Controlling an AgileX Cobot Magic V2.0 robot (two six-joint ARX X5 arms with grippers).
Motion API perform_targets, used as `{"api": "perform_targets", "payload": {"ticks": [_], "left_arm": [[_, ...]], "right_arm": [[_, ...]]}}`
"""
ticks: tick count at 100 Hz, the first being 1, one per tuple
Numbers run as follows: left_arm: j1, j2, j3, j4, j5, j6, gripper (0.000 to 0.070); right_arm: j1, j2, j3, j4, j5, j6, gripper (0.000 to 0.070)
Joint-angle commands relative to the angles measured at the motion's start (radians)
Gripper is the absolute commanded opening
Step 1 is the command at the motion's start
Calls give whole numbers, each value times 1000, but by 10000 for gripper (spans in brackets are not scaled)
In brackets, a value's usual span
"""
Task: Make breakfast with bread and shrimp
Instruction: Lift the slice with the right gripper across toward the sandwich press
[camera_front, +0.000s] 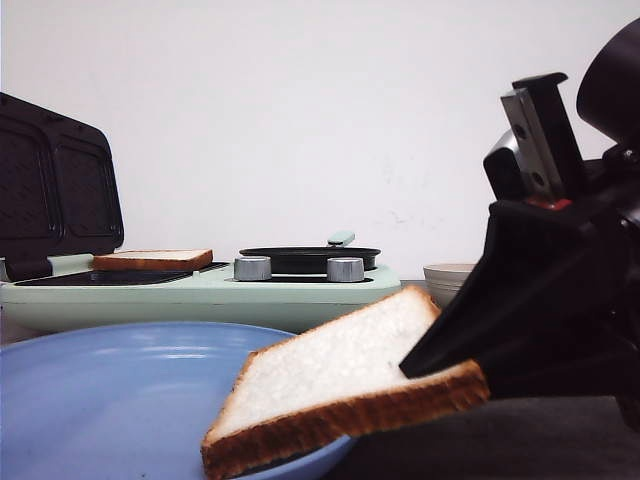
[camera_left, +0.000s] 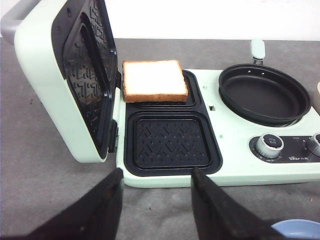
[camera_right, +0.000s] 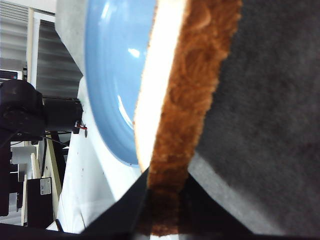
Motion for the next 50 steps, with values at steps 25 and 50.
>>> {"api": "perform_targets", "payload": {"ticks": [25, 50], "left_arm": [[-1, 3, 2, 8, 0, -3, 205], [-1, 3, 2, 9, -9, -3, 205]], "right_arm": [[5, -65, 29, 143, 1, 142, 0], [6, -71, 166, 131, 2, 185, 0]]}}
